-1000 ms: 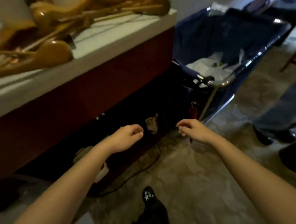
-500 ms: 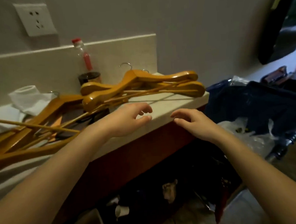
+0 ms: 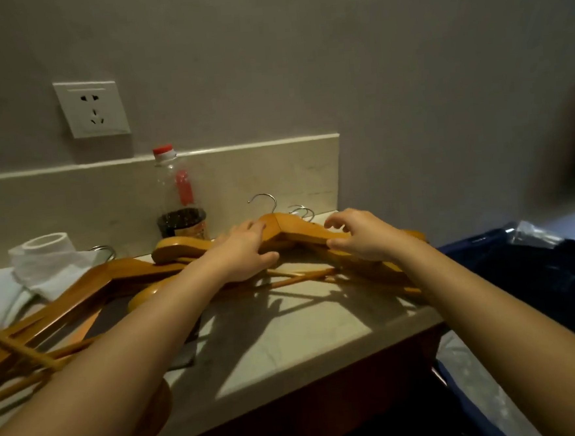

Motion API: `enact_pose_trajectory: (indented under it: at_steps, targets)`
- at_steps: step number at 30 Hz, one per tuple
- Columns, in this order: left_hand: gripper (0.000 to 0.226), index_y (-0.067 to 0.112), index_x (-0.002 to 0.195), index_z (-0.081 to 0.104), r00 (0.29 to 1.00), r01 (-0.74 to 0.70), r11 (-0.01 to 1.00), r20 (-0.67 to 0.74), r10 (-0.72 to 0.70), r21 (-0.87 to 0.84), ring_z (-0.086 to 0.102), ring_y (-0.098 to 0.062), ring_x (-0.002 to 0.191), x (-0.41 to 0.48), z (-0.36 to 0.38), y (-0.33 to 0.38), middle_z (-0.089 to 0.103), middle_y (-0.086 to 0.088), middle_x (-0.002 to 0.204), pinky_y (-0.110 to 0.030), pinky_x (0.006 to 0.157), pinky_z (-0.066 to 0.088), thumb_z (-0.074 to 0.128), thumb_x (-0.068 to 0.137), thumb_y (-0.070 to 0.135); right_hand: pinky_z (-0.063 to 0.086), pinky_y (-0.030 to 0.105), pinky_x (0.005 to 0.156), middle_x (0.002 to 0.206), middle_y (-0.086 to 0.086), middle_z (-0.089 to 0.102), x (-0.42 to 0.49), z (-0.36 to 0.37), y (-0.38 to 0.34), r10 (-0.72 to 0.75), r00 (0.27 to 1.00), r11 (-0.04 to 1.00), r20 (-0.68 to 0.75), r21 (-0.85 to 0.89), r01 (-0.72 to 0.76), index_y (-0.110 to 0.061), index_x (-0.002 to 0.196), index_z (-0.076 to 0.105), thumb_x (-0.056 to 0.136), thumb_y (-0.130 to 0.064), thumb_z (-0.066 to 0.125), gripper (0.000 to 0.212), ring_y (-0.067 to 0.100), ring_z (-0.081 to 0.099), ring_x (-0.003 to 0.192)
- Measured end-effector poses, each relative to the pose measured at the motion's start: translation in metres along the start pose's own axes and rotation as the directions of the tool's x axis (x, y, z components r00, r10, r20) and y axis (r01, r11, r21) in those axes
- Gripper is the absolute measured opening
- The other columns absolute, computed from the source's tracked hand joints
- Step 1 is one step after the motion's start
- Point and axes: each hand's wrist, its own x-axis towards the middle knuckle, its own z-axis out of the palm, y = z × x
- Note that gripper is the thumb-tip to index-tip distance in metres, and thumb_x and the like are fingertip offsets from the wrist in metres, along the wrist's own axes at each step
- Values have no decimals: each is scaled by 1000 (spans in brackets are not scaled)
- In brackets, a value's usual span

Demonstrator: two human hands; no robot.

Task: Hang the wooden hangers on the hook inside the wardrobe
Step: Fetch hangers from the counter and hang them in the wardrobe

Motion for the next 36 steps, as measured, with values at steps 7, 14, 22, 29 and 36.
enact_pose_trajectory:
  at_steps: [7, 14, 22, 29, 36]
  targets:
    - [73, 23, 147, 11, 993, 115, 988, -11, -116, -99, 40, -25, 131, 31, 16, -3, 33, -7, 149, -41, 107, 38, 53, 90, 38, 47, 31, 91, 132, 6, 52, 66, 17, 27, -86, 982, 996, 167, -25, 91, -19, 134, 42, 86, -29, 62, 53, 22, 53, 114]
    - [64, 26, 144, 21, 982, 141, 970, -99, -163, -200, 52, -21, 119, 36, 18, -8, 45, -6, 140, -32, 94, 49, 55, 90, 25, 51, 38, 89, 115, 5, 61, 92, 30, 39, -204, 965, 972, 164, -80, 220, -19, 121, 53, 87, -31, 59, 37, 21, 57, 101]
    - [68, 24, 143, 24, 951, 158, 914, -190, -243, -374, 55, -24, 113, 44, -12, 1, 46, -8, 136, -29, 80, 52, 62, 86, 23, 46, 28, 84, 114, 4, 59, 98, 2, 37, -331, 943, 943, 25, 30, 331, -18, 125, 52, 89, -24, 58, 37, 20, 56, 103]
    - [53, 17, 134, 38, 979, 204, 730, 124, -163, -652, 68, -19, 98, 37, -41, 4, 61, -5, 119, -36, 86, 55, 60, 87, 29, 48, 32, 95, 125, 3, 55, 96, -24, 32, -385, 923, 918, -14, 96, 385, -21, 131, 47, 88, -25, 59, 45, 18, 53, 111]
    - [30, 9, 103, 62, 984, 125, 572, 29, -173, -811, 64, -6, 62, 19, -62, 5, 67, -2, 89, -20, 60, 52, 50, 92, 34, 46, 29, 91, 114, 2, 57, 97, -47, 5, -445, 886, 871, -128, 168, 461, -18, 125, 53, 87, -19, 61, 39, 12, 52, 101]
